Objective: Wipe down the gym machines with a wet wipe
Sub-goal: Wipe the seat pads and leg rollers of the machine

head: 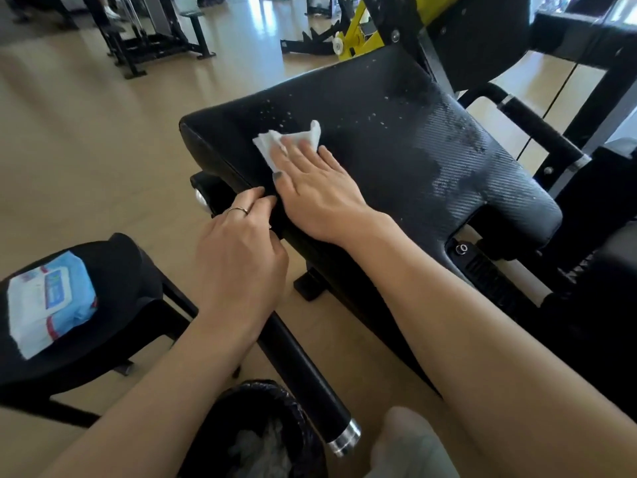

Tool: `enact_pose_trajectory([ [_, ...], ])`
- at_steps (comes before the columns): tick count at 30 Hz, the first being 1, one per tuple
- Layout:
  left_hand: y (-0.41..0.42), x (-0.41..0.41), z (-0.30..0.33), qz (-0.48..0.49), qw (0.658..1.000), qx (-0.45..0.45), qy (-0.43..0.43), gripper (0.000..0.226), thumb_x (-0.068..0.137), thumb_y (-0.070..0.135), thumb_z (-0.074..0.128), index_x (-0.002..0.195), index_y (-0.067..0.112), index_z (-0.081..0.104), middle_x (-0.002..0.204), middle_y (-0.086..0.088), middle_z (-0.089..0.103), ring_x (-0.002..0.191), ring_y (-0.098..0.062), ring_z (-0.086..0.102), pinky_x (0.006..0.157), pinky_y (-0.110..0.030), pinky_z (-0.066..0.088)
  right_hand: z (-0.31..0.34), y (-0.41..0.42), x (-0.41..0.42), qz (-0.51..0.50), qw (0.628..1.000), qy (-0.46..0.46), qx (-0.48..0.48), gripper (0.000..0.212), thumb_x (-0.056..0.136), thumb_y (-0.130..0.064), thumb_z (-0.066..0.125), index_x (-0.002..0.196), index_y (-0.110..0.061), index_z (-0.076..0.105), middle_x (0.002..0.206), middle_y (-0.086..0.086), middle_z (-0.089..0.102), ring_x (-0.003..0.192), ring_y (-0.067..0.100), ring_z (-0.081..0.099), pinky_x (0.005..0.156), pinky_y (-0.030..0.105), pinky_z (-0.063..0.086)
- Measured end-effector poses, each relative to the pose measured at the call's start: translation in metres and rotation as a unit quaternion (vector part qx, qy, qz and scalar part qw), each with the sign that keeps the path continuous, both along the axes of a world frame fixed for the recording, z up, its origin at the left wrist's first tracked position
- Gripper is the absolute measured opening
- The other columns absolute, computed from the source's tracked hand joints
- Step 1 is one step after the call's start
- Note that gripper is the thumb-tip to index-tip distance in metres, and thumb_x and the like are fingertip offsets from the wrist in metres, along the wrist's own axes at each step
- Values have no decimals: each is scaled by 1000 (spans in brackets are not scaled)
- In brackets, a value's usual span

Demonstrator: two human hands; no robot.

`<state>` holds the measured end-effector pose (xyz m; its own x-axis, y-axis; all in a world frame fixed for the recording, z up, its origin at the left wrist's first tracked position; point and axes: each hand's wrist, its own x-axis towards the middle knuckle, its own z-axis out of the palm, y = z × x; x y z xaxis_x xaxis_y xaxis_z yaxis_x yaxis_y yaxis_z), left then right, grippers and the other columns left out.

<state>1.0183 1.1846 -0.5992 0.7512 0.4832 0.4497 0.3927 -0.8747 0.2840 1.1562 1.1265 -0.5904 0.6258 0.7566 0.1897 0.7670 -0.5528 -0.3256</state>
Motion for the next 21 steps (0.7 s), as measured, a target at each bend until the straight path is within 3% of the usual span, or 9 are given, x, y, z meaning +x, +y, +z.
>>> enact_pose_trajectory([
  [2, 1, 0, 0, 2, 1000, -2, -2, 47, 94, 8, 47, 138, 19, 61, 146, 5, 56, 119, -21, 61, 97, -37, 51, -7, -14, 17, -24, 999, -21, -7, 57, 108, -33, 14, 164, -22, 7, 171, -3, 4, 157, 15, -4, 128, 40, -3],
  [4, 0, 0, -1, 10, 1000, -11, -6, 47, 94, 7, 47, 137, 20, 62, 146, 7, 55, 116, -20, 62, 94, -36, 51, -17, -42, 50, -151, 988, -33, -6, 59, 108, -32, 17, 164, -18, 7, 172, 2, 6, 158, 23, 3, 127, 44, 3],
  [6, -1, 0, -1, 13, 1000, -13, -9, 46, 94, 7, 48, 136, 20, 63, 146, 8, 55, 113, -21, 64, 93, -36, 52, -18, -69, 81, -275, 960, 57, -3, 59, 107, -33, 15, 163, -18, 6, 172, 3, 1, 158, 23, -2, 127, 45, 0],
  [8, 0, 1, -2, 9, 1000, -9, -13, 45, 95, 6, 49, 135, 19, 64, 145, 7, 56, 111, -21, 65, 93, -36, 53, -13, -71, 86, -318, 942, 110, 7, 60, 107, -36, 13, 163, -15, 6, 172, 6, -1, 158, 23, -3, 127, 43, -2],
  [10, 1, 1, -2, 8, 1000, -12, -15, 45, 94, 5, 50, 134, 20, 64, 145, 7, 57, 110, -20, 65, 91, -35, 53, -12, -52, 55, -276, 958, 66, 45, 62, 107, -36, 15, 162, -10, 11, 170, 14, 9, 157, 31, 7, 127, 45, 7],
  [12, 3, 1, -2, 10, 1000, -13, -14, 46, 93, 5, 50, 134, 21, 65, 145, 8, 56, 109, -20, 65, 87, -34, 51, -22, -43, -3, -166, 984, 6, 57, 64, 103, -37, 12, 161, -12, 21, 167, 18, 21, 154, 36, 18, 124, 47, 15],
  [14, 3, 0, -2, 12, 1000, -5, -13, 47, 93, 6, 49, 135, 22, 64, 145, 9, 56, 111, -21, 64, 86, -32, 49, -40, -61, -70, -82, 996, -19, 24, 64, 103, -40, 7, 162, -21, 21, 170, 15, 11, 157, 31, 7, 127, 45, 9],
  [16, 4, 1, -2, 9, 1000, 1, -12, 46, 94, 7, 50, 135, 22, 64, 145, 9, 56, 112, -21, 64, 85, -30, 46, -53, -91, -107, -71, 997, -19, 2, 61, 105, -45, 6, 161, -31, 25, 171, 7, -3, 158, 22, -6, 128, 43, 2],
  [21, 4, 0, -2, 8, 1000, -2, -7, 43, 96, 8, 52, 135, 20, 64, 146, 6, 56, 114, -23, 64, 86, -32, 49, -61, -111, -94, -69, 997, -37, -5, 56, 106, -47, 5, 154, -47, 32, 172, -3, -4, 157, 13, -9, 128, 42, -1],
])
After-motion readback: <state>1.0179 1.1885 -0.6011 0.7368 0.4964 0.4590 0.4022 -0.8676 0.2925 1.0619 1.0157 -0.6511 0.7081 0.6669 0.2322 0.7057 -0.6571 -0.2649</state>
